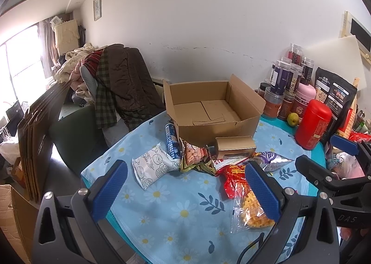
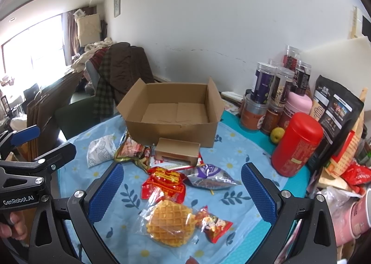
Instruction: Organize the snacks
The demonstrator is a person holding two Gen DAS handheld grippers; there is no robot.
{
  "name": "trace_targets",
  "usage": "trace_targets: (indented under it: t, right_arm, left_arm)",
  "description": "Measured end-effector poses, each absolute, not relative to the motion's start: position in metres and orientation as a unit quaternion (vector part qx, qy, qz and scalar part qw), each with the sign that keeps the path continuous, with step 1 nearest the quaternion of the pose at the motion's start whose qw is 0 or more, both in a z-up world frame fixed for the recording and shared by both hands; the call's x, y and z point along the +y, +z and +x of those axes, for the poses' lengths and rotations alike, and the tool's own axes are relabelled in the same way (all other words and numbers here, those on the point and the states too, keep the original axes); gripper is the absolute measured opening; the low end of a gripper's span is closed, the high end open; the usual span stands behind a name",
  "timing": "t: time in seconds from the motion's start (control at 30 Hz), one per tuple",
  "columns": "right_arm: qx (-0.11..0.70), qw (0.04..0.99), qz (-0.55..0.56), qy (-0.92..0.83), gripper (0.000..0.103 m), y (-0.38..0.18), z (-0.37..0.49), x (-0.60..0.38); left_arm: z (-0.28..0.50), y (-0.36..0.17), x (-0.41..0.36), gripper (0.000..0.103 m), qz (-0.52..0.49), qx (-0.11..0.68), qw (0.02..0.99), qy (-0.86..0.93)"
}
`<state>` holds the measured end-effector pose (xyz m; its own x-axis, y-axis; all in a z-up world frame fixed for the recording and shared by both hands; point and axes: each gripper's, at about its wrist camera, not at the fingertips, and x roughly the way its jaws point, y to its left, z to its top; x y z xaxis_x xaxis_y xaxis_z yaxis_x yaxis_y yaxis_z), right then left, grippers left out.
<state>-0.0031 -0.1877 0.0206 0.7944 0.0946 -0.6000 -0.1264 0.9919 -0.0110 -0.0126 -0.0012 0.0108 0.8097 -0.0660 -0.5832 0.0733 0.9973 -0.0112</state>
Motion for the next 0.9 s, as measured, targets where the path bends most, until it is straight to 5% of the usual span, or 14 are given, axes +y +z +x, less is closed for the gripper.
trace_targets:
  t: [0.9]
  right_arm:
    - [0.331,0.943,0.006,0.044,0.103,0.021,0.005,-0.183]
  left_arm:
    - [0.017,0.019,0.009,0.103,0.021,0.301,0.948,-0.095]
